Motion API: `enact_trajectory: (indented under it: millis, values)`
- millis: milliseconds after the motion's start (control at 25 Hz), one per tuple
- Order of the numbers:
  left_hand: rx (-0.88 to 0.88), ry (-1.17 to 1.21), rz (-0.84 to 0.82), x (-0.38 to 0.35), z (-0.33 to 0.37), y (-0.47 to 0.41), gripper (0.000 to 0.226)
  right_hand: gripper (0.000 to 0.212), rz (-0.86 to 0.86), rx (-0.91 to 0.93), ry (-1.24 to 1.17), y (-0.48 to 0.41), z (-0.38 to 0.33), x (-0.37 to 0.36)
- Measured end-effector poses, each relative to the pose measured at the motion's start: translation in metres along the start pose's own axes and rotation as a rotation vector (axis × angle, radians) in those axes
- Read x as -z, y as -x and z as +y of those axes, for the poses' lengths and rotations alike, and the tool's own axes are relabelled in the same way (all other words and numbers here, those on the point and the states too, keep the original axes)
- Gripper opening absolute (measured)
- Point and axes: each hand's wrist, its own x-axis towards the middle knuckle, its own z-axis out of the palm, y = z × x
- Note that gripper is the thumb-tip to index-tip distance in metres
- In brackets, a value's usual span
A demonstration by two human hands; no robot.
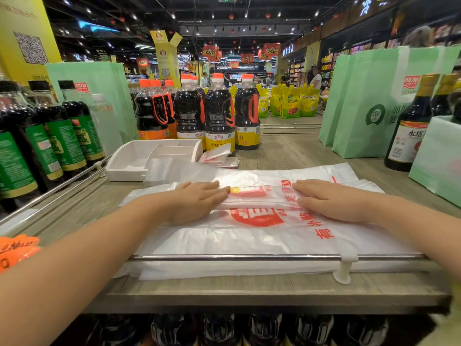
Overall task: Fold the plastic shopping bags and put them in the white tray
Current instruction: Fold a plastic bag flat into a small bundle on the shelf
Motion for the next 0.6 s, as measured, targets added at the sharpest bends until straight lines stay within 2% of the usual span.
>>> enact_trajectory:
  millis: [120,200,280,360,520,600]
  values:
    - [0.056,0.153,0.19,0.012,-0.004,0.003,0.052,0.066,0.103,0.039,-0.002,0.0,-0.004,0.014]
    - [0.09,0.203,0.169,0.018,-0.007,0.005,0.058,0.069,0.052,0.015,-0.052,-0.004,-0.009,0.026]
    - [0.138,0.218,0.123,0.02,-0.008,0.006,0.065,0.07,-0.074,-0.022,-0.029,-0.015,-0.016,0.04]
    - [0.174,0.23,0.114,0.021,-0.009,0.006,0.068,0.063,-0.163,-0.012,0.011,-0.027,-0.02,0.051]
    - [0.157,0.198,0.129,0.024,-0.006,0.006,0.072,0.048,-0.216,0.014,0.01,-0.037,-0.03,0.059]
    - [0.13,0.185,0.118,0.024,-0.006,0.007,0.065,0.044,-0.257,0.016,-0.02,-0.036,-0.035,0.061]
